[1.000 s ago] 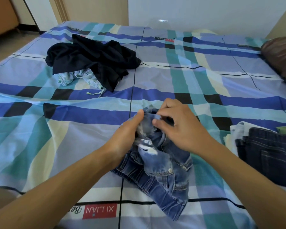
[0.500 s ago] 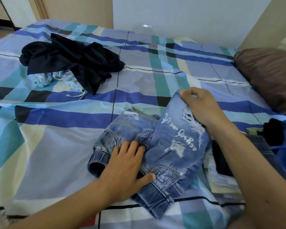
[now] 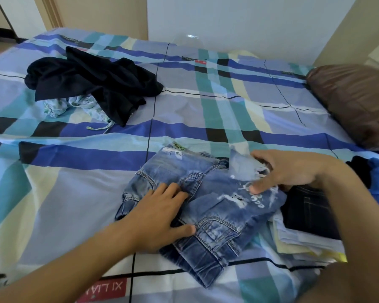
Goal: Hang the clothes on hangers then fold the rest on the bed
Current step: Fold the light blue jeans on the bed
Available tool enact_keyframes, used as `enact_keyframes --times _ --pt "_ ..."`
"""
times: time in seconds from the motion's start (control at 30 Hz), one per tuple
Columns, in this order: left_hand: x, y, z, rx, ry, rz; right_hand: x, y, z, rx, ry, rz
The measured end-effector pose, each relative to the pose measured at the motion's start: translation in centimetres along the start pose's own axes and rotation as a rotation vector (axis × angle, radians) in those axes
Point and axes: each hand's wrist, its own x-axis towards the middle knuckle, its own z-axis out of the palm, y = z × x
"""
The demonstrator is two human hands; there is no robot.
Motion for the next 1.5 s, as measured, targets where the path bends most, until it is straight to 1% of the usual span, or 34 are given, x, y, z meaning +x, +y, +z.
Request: enact_keyframes --times 0.03,0.07,0.17,0.2,0.23,0.27,0.3,0.37,0.4,0.47,0.5,0.53,0.57,0.6,0.63,0.67,0.7,0.73,0.77,0.8,0.83,0.87,0.93,1.0,1.07,1.13,1.2,1.23,1.3,1.33,1.4,1.43,1.5 --pt "0.0 -0.4 -0.6 -0.013 -0.040 0.010 0.1 0.4 -0.3 0.032 0.042 -0.023" --pt "-0.1 -0.9 -1.2 -0.008 -0.088 0.015 0.3 0.8 -0.6 0.064 0.133 -0.043" --pt "-0.9 -2.6 -2.8 0.038 -0.194 0.056 1.3 2.0 -1.1 0.171 0.639 0.040" --pt "-1.3 -3.2 -3.0 0.065 -0.217 0.069 1.6 2.3 -1.2 0.190 0.752 0.055" --pt "-1.7 -3.6 -3.0 0.114 -0.230 0.074 1.7 2.2 -1.1 0.183 0.811 0.068" --pt "-1.9 -3.8 -2.8 0.175 -0.226 0.073 1.7 2.0 -1.0 0.148 0.818 0.080" --pt "-2.0 -3.8 -2.5 0.235 -0.207 0.069 1.6 1.8 -0.9 0.091 0.789 0.084" --pt "-2.0 -3.6 -2.1 0.283 -0.143 0.071 1.0 0.7 -0.4 -0.017 0.744 0.043" --pt "-1.8 -3.6 -2.1 0.255 -0.105 0.067 0.4 -0.3 0.2 -0.047 0.764 -0.018" --pt "-1.8 -3.7 -2.6 0.103 -0.043 0.019 -1.2 -2.9 1.9 -0.052 0.811 -0.207" --pt "-1.8 -3.8 -3.0 0.017 -0.004 -0.012 -2.0 -4.2 2.9 -0.022 0.763 -0.304" --pt "-1.8 -3.9 -3.4 -0.066 0.038 -0.040 -3.0 -5.7 3.9 0.015 0.633 -0.383" --pt "-1.9 -3.8 -3.8 -0.144 0.083 -0.056 -3.9 -7.0 5.1 0.042 0.429 -0.428" --pt "-1.9 -3.5 -4.5 -0.216 0.131 -0.065 -4.6 -8.0 6.5 0.027 0.210 -0.433" --pt "-2.1 -3.2 -5.2 -0.281 0.180 -0.067 -4.8 -8.7 7.9 -0.054 0.041 -0.402" --pt "-2.2 -2.8 -6.1 -0.333 0.221 -0.067 -4.7 -8.9 9.5 -0.191 -0.043 -0.366" --pt "-2.3 -2.4 -6.9 -0.371 0.253 -0.063 -4.4 -8.9 11.0 -0.342 -0.050 -0.338" --pt "-2.5 -2.0 -7.6 -0.393 0.280 -0.050 -3.9 -8.8 12.1 -0.451 0.020 -0.316" --pt "-2.7 -1.7 -8.4 -0.403 0.304 -0.021 -3.5 -8.6 12.5 -0.486 0.123 -0.293" --pt "-2.9 -1.5 -9.1 -0.404 0.322 0.007 -3.2 -8.3 12.2 -0.483 0.204 -0.278" --pt "-3.2 -1.3 -9.9 -0.401 0.340 0.034 -3.1 -7.9 11.3 -0.468 0.243 -0.268" --pt "-3.5 -1.3 -10.8 -0.402 0.359 0.054 -3.2 -7.6 9.8 -0.437 0.236 -0.258" --pt "-3.9 -1.6 -13.2 -0.439 0.385 0.074 -4.0 -7.4 5.6 -0.335 0.166 -0.243" --pt "-3.9 -1.9 -16.1 -0.540 0.406 0.101 -5.1 -7.7 0.8 -0.287 0.152 -0.245" --pt "-3.6 -2.0 -19.7 -0.674 0.464 0.129 -6.5 -8.7 -3.9 -0.285 0.265 -0.299" --pt "-3.2 -2.0 -23.3 -0.781 0.577 0.134 -7.9 -10.5 -8.0 -0.235 0.383 -0.399" --pt "-2.8 -2.4 -26.4 -0.784 0.682 0.130 -8.6 -12.4 -11.2 -0.157 0.457 -0.440" --pt "-2.6 -2.8 -27.4 -0.737 0.692 0.092 -8.7 -13.1 -12.0 -0.116 0.462 -0.435" --pt "-2.5 -3.8 -28.8 -0.644 0.631 -0.025 -8.1 -14.1 -12.5 -0.022 0.490 -0.477" --pt "-2.6 -4.4 -29.1 -0.641 0.597 -0.069 -7.7 -14.4 -12.3 0.090 0.536 -0.531" --pt "-3.1 -5.4 -29.5 -0.735 0.582 -0.100 -7.2 -14.4 -11.4 0.376 0.591 -0.648" --pt "-3.7 -5.7 -29.4 -0.816 0.571 -0.112 -6.9 -14.3 -10.7 0.469 0.578 -0.666" --pt "-4.4 -5.9 -29.0 -0.963 0.499 -0.158 -6.4 -14.1 -9.5 0.562 0.505 -0.653"
